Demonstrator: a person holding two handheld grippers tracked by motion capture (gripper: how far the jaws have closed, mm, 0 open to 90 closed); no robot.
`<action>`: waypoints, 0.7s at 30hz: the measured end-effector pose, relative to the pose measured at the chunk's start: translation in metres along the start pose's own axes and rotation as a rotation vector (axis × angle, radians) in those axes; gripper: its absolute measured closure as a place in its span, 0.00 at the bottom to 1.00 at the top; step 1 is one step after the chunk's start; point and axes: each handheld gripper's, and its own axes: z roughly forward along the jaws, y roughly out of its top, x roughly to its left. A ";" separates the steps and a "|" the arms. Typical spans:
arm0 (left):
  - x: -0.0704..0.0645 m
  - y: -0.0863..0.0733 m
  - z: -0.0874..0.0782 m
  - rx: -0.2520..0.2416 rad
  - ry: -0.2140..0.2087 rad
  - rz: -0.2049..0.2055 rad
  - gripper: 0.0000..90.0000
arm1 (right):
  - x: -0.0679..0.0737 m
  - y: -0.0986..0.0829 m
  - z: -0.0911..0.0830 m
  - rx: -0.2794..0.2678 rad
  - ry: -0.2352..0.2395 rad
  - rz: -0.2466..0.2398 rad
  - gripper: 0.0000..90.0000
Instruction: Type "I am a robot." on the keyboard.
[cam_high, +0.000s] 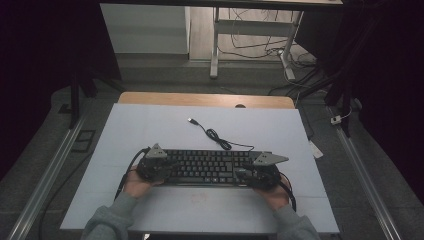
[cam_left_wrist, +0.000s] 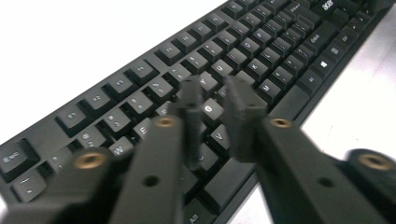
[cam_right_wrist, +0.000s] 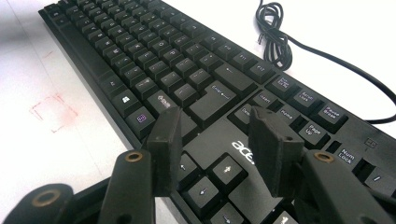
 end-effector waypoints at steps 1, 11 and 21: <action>-0.001 0.000 0.001 0.005 -0.004 0.006 0.95 | 0.000 0.000 0.000 0.003 -0.001 -0.001 0.61; -0.012 0.004 0.016 0.044 -0.021 0.040 0.98 | 0.000 0.000 0.001 0.009 -0.005 -0.004 0.61; -0.017 0.005 0.026 0.073 -0.023 0.055 0.98 | 0.000 0.000 0.002 0.010 -0.003 -0.003 0.61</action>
